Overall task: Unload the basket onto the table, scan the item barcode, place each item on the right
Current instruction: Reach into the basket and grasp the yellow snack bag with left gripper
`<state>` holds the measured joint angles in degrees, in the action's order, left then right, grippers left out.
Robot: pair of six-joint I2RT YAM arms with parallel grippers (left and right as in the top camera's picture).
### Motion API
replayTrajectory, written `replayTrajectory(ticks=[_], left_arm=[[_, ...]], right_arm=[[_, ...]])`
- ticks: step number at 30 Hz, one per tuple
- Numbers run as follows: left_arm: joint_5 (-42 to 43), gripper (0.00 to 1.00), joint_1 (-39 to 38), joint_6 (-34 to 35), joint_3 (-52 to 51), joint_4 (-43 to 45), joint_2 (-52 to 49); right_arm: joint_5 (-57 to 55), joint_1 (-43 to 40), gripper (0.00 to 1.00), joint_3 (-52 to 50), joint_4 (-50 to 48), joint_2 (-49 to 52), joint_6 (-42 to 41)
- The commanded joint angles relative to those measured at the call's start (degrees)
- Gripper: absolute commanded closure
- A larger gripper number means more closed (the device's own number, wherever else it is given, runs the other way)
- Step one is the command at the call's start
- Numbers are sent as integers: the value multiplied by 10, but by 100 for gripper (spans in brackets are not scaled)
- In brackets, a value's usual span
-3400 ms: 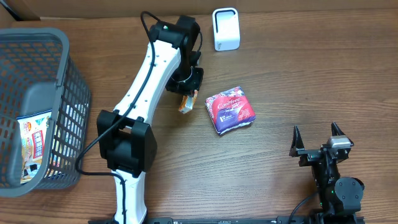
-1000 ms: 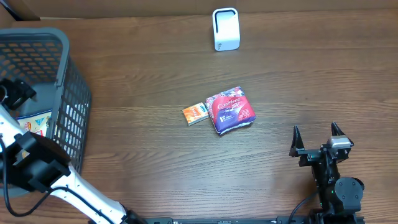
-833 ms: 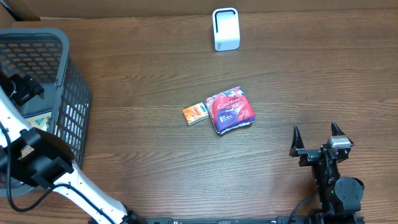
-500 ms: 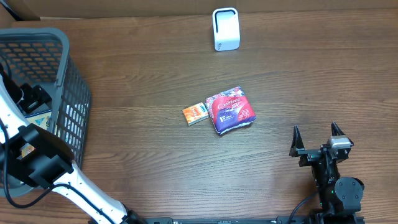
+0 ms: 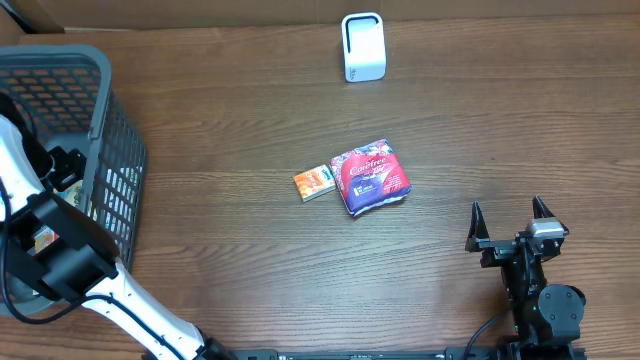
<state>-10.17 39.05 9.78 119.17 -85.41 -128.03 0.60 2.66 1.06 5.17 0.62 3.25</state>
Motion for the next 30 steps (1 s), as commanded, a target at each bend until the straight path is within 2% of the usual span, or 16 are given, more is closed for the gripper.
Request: replayTrajectory(ticks=[1, 18, 24, 27, 30], left_arm=[[-8, 0, 0, -25, -35, 29, -7], [-10, 0, 0, -56, -127, 146, -8], [-55, 0, 0, -56, -149, 167, -8], [-52, 5, 0, -56, -149, 172, -9], [-52, 19, 0, -56, -149, 173, -9]], right_arm=[[-5, -2, 0, -6, -3, -5, 2], [-5, -2, 0, -6, -3, -5, 2], [-5, -2, 0, -6, -3, -5, 2], [-5, -2, 0, -6, -3, -5, 2], [-5, -2, 0, -6, -3, -5, 2]])
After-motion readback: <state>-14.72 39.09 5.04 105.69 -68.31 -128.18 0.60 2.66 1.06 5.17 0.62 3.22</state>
